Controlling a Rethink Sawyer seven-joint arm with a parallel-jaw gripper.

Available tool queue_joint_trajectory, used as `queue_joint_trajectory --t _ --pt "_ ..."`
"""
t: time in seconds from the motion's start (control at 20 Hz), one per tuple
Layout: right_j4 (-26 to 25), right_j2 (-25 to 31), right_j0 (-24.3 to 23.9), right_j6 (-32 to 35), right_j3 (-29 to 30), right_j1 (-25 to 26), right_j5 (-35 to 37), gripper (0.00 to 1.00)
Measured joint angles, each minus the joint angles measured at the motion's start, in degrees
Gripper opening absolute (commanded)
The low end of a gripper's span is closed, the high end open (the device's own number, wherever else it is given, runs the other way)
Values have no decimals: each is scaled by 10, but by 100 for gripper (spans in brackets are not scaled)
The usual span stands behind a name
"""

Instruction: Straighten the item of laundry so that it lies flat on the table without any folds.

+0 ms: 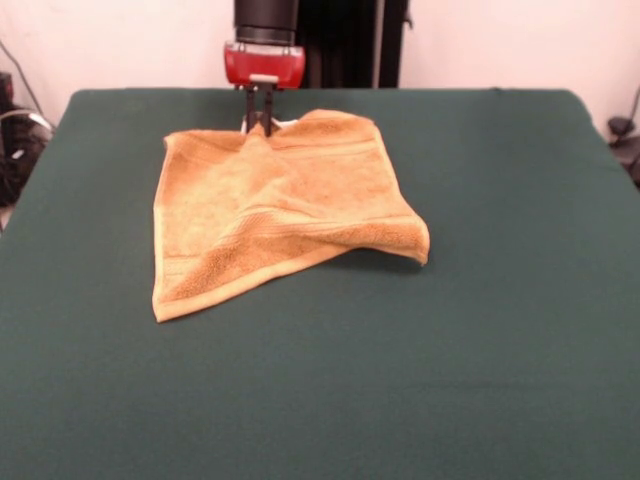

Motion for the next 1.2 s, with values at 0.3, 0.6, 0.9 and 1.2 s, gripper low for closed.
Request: queue_joint_trajectory --t 0.3,0.6,0.9,1.2 --pt "0 -13 0 0 0 23 -54 0" --pt "5 -25 0 0 0 48 -110 0" --pt "11 -37 0 0 0 74 -165 0" --pt "20 -47 0 0 -1 100 -218 0"
